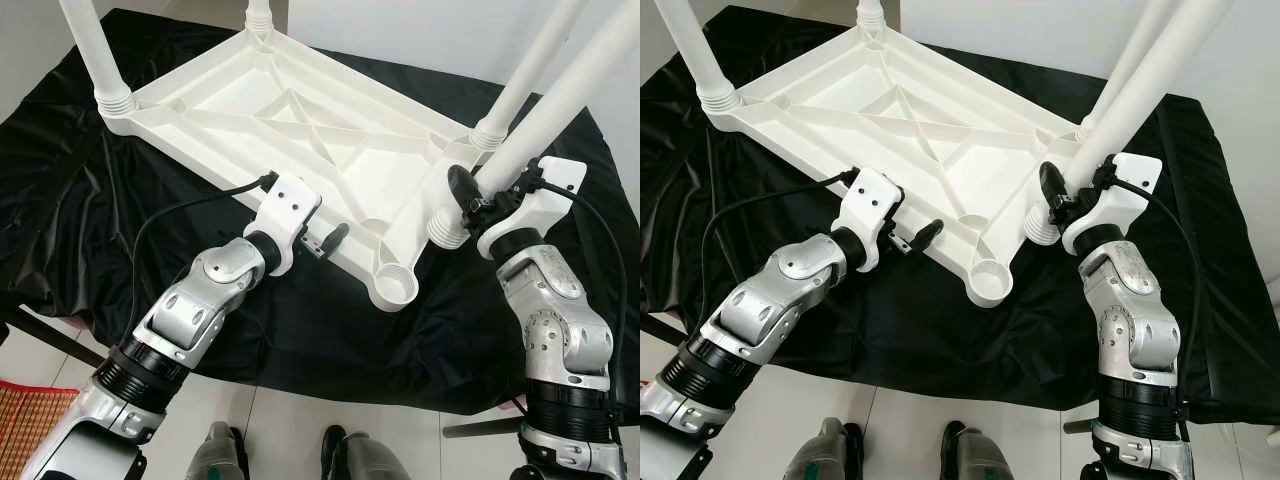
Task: Building children table
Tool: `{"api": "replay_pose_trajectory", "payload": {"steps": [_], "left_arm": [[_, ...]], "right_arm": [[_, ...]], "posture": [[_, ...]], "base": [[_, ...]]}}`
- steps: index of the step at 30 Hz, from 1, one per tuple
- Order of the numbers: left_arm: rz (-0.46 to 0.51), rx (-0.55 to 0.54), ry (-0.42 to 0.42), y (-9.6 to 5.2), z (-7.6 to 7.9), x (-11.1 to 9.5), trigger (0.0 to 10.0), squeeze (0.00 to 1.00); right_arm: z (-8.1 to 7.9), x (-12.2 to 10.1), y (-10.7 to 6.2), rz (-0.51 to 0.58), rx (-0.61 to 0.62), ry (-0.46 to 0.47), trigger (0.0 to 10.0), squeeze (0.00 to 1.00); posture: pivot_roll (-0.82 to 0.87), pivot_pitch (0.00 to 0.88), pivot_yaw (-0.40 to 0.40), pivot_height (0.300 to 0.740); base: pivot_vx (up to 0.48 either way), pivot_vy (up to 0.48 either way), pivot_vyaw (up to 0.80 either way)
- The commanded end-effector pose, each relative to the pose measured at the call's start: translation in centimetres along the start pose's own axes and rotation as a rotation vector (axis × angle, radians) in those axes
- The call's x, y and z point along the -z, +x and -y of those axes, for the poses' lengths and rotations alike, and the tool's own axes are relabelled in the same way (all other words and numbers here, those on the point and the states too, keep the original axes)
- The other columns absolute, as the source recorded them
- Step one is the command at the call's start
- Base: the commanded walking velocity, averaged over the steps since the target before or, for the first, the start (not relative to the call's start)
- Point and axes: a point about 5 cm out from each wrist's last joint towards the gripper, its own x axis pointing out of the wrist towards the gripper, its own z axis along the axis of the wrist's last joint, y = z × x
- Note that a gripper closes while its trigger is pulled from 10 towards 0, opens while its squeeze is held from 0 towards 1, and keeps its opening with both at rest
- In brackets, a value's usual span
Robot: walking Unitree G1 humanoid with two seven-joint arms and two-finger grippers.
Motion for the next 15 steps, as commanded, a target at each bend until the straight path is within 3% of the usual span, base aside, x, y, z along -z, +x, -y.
{"api": "replay_pose_trajectory", "payload": {"steps": [1,10,15], "left_arm": [[-0.009,0.356,0.046,-0.33,2.32,0.29,10.0,0.0],[-0.003,0.464,0.097,-0.8,3.01,0.42,10.0,0.0],[-0.023,0.43,0.16,-0.35,2.59,0.92,10.0,0.0]], "right_arm": [[0.28,-0.56,-0.3,0.026,0.009,-0.031,10.0,0.0],[0.44,-0.71,-0.34,0.026,0.006,-0.048,10.0,0.0],[0.5,-0.76,-0.39,0.032,0.011,-0.045,10.0,0.0]], "posture": [[0.02,0.193,-0.057,0.74],[0.02,0.194,-0.056,0.74],[0.02,0.194,-0.056,0.74]], "base": [[0.0,0.0,0.0],[0.0,0.0,0.0],[0.0,0.0,0.0]]}}
